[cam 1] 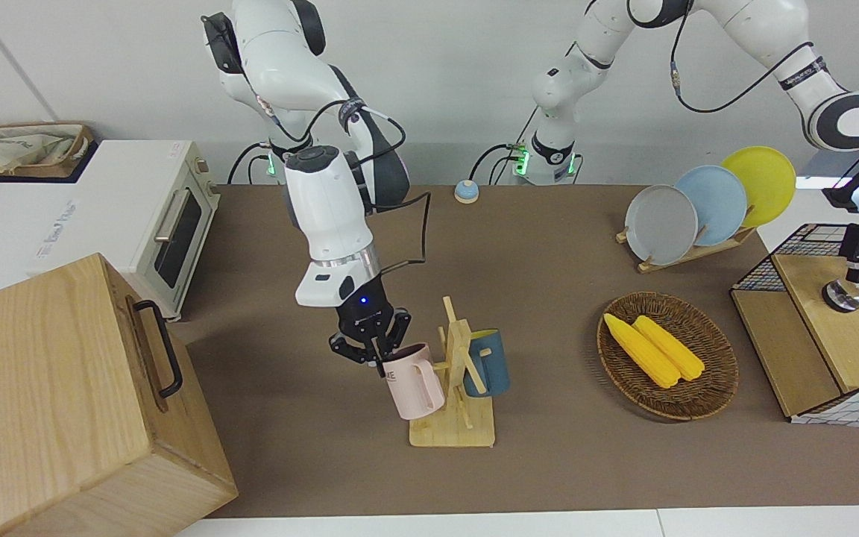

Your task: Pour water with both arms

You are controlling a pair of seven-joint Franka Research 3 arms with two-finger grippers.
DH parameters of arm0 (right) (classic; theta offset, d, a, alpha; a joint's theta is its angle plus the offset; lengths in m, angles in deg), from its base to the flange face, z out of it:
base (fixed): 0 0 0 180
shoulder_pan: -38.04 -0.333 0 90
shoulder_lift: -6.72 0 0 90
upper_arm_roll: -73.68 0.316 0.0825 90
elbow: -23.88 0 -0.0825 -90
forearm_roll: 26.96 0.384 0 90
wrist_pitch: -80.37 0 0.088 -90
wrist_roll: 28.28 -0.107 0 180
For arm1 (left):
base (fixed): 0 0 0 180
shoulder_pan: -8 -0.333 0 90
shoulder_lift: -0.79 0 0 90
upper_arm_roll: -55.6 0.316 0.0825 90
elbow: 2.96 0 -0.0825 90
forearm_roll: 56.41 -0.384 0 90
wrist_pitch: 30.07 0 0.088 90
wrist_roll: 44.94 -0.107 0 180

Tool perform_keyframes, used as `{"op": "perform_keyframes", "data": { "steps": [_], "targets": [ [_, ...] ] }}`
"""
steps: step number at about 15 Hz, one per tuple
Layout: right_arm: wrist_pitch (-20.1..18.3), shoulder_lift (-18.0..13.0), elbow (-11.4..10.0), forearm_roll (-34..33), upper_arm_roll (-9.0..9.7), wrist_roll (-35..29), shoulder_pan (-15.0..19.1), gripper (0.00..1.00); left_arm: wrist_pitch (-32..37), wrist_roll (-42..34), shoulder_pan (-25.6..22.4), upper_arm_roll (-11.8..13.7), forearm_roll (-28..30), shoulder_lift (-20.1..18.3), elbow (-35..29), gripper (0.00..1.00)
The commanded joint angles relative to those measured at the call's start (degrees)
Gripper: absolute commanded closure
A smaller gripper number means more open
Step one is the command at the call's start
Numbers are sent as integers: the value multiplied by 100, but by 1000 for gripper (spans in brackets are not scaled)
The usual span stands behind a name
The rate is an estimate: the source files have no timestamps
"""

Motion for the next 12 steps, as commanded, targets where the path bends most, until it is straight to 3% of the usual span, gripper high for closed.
{"op": "perform_keyframes", "data": {
  "steps": [1, 3, 6, 12],
  "targets": [
    [-302, -245, 53, -163, 47, 158, 183, 1000, -167, -146, 44, 21, 143, -12, -88, 489],
    [-461, -307, 53, -199, 47, 280, 262, 1000, -158, -146, 44, 21, 125, -21, -79, 773],
    [-654, -403, 44, -216, 39, 605, 394, 1000, -158, -102, 44, 21, 73, -21, -35, 970],
    [-856, -483, 18, -576, 47, 791, 649, 1000, -141, 55, 44, 65, 11, -47, 96, 1000]
  ]
}}
